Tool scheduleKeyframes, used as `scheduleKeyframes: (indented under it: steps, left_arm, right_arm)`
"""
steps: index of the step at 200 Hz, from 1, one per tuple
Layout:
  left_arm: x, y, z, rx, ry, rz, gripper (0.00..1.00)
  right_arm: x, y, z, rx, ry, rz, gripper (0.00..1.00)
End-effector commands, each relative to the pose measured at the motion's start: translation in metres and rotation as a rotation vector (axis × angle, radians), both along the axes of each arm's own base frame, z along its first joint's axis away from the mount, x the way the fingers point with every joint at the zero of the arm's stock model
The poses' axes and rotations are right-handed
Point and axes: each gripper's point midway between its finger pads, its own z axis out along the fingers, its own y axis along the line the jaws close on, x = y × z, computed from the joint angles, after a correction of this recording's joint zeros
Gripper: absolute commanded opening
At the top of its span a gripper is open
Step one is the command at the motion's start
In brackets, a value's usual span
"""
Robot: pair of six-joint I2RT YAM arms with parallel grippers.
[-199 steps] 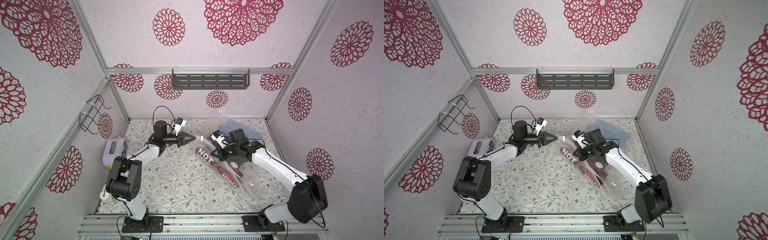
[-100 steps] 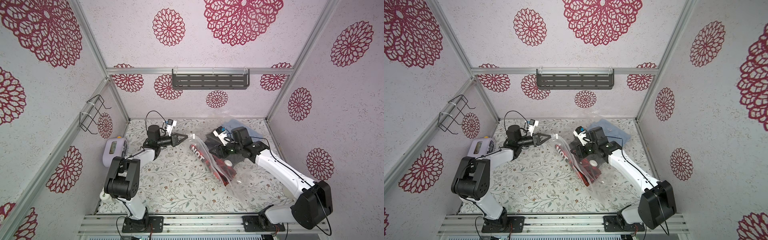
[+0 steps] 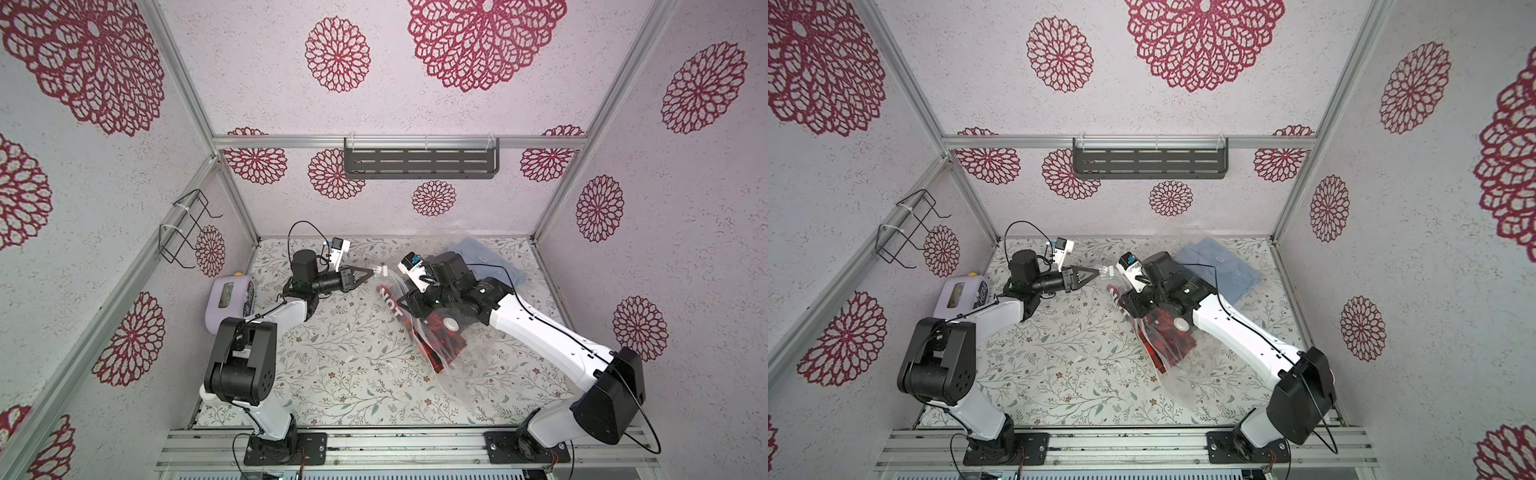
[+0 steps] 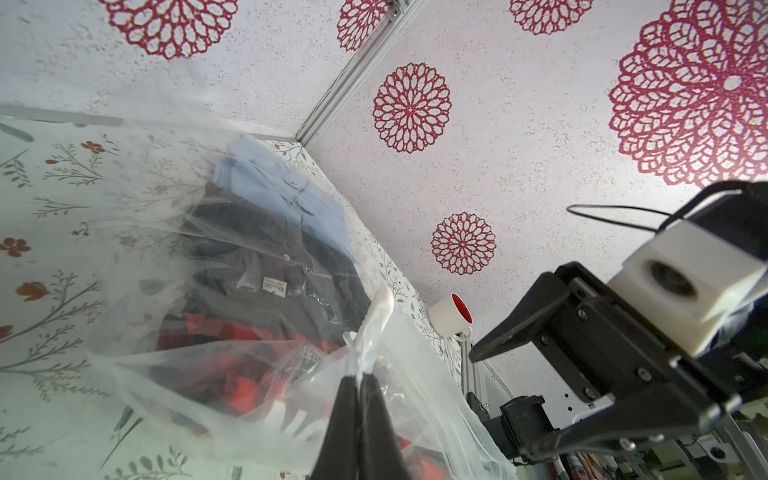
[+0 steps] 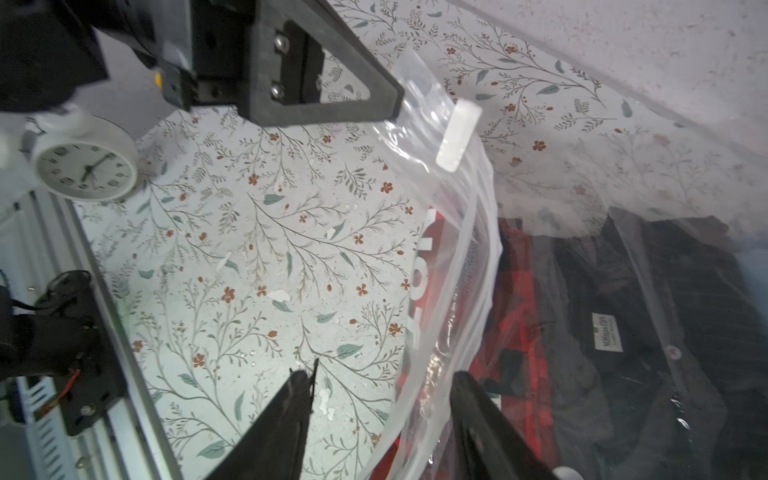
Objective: Place the folded shirt into the vacuum bag
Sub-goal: Adjust the vacuum bag at the center of the board.
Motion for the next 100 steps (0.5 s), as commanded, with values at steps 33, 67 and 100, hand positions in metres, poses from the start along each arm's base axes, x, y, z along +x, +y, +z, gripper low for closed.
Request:
scheduleKeyframes:
  steps: [33,67,100]
  left_arm:
    - [-0.006,0.027,0.012,0.104,-0.027,0.199,0.0]
    - [-0.006,0.046,0.004,0.13,0.026,0.348,0.0]
    - [-0.014,0.064,-0.005,0.166,0.086,0.464,0.0]
  right_arm:
    - [0.036,-0.099,0.001,0.157,0.004,-0.433,0.51]
    - [0.045,-0.146,-0.081,0.001,0.166,-0.617,0.51]
    - [0.065,-0.186,-0.129,-0.048,0.249,-0.767,0.54]
